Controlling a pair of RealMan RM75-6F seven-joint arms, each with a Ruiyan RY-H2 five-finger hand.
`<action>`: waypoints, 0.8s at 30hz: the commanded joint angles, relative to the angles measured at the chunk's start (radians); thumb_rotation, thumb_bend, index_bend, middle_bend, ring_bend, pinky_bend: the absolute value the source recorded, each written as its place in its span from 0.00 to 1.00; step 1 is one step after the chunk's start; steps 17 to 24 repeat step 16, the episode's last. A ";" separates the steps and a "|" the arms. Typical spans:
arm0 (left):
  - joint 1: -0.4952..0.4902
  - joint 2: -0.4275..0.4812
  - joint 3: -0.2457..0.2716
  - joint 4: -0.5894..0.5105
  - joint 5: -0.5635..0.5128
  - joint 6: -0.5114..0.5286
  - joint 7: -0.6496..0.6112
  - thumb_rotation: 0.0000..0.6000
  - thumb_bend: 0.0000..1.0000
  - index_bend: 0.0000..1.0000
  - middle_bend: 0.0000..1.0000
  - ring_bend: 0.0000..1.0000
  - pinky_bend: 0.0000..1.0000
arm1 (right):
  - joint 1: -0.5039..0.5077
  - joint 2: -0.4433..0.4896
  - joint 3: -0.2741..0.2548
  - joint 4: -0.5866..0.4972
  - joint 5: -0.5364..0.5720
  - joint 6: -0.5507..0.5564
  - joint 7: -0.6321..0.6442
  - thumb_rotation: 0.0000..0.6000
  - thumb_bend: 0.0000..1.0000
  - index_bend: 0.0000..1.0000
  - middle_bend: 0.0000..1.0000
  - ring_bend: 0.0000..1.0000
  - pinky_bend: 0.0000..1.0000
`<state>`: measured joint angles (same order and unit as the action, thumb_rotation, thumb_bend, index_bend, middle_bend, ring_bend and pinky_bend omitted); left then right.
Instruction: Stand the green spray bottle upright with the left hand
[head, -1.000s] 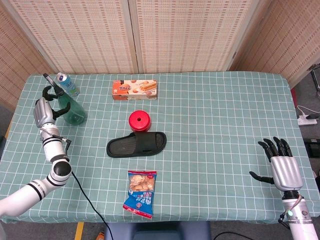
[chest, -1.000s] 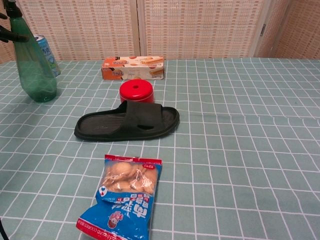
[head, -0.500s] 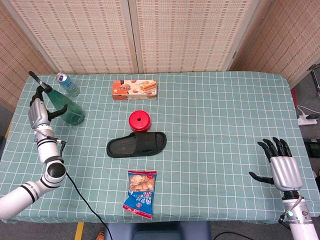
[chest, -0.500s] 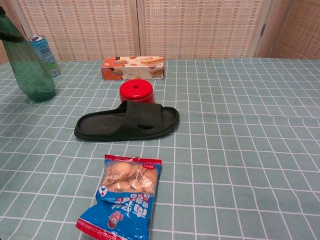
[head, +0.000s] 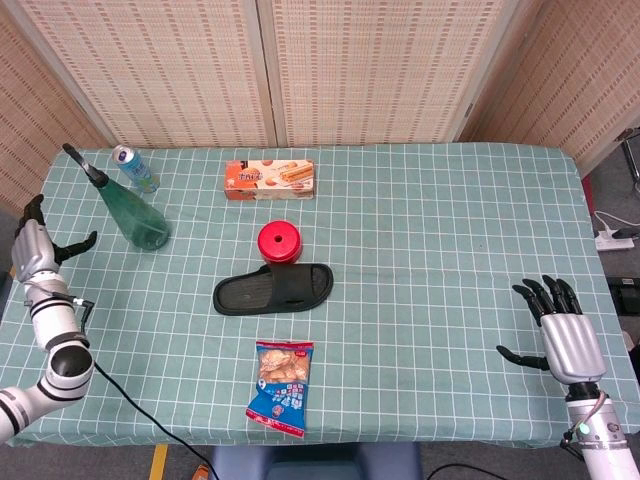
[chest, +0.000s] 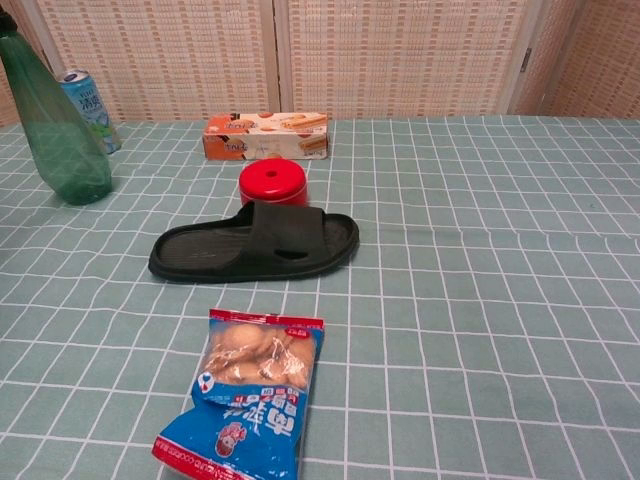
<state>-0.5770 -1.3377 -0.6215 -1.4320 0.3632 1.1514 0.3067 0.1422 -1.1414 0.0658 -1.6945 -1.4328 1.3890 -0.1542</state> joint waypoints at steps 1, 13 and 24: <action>0.142 0.155 0.067 -0.228 0.094 0.030 -0.031 1.00 0.22 0.00 0.00 0.00 0.05 | 0.003 0.007 -0.003 -0.001 0.000 -0.010 0.005 1.00 0.00 0.19 0.12 0.00 0.04; 0.374 0.272 0.519 -0.129 1.195 0.192 -0.427 1.00 0.26 0.17 0.17 0.07 0.14 | 0.007 0.012 -0.012 0.005 -0.024 -0.015 0.002 1.00 0.00 0.22 0.13 0.00 0.04; 0.350 0.251 0.551 -0.048 1.255 0.174 -0.508 1.00 0.26 0.20 0.22 0.14 0.20 | 0.007 0.011 -0.013 0.006 -0.026 -0.013 0.000 1.00 0.00 0.22 0.13 0.00 0.04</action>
